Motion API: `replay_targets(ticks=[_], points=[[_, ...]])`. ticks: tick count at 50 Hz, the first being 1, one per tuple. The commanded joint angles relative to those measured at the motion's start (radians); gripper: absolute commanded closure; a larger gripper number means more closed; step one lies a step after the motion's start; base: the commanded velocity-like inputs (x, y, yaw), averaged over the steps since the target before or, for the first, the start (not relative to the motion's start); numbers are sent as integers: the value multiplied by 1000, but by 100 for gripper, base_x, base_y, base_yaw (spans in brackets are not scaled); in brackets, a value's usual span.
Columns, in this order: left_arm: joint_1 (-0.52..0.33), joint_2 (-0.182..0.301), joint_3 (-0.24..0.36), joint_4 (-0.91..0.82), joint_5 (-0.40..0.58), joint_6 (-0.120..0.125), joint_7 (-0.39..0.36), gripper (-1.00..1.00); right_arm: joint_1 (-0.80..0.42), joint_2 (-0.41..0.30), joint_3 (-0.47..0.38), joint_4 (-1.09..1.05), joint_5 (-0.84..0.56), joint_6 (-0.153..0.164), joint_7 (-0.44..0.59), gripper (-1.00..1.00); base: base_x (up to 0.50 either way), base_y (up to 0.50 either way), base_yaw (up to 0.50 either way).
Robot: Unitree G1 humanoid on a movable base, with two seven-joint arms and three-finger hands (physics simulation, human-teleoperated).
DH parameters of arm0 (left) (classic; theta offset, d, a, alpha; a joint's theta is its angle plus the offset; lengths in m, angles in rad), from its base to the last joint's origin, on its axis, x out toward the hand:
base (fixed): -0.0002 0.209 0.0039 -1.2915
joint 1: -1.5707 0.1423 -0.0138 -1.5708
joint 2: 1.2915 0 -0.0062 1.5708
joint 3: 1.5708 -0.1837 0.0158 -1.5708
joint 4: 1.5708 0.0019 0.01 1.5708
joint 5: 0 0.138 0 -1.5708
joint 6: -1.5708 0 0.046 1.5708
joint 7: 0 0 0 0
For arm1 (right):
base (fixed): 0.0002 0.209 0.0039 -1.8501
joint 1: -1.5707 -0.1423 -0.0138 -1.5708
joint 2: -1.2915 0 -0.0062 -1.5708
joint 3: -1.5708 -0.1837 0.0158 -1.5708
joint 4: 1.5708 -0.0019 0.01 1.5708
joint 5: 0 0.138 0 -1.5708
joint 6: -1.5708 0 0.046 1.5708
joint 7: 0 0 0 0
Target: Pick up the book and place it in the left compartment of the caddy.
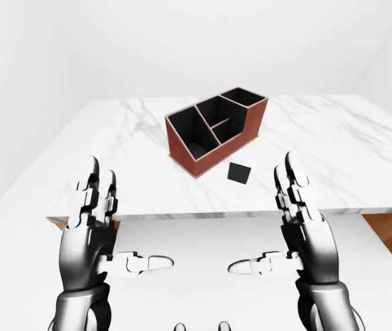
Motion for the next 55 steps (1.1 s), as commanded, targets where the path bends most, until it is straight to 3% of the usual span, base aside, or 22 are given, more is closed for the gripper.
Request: replay_targets(ticks=[1,25,37,55], points=[[5,-2,0,-15,-3,0,-4,-100,-2,0,-3,-7,10,0,-9,-100,50,0,0],[7,-6,7,-21,-10,0,-7,-100,3,-3,6,-2,7,0,-12,-100,50,0,0],[7,-7,9,-18,-10,0,-8,-100,3,-7,6,-2,4,0,-14,-100,1,0,0],[17,-10,7,-35,-15,0,-7,-100,15,-13,14,3,-14,0,-12,-100,50,0,0]])
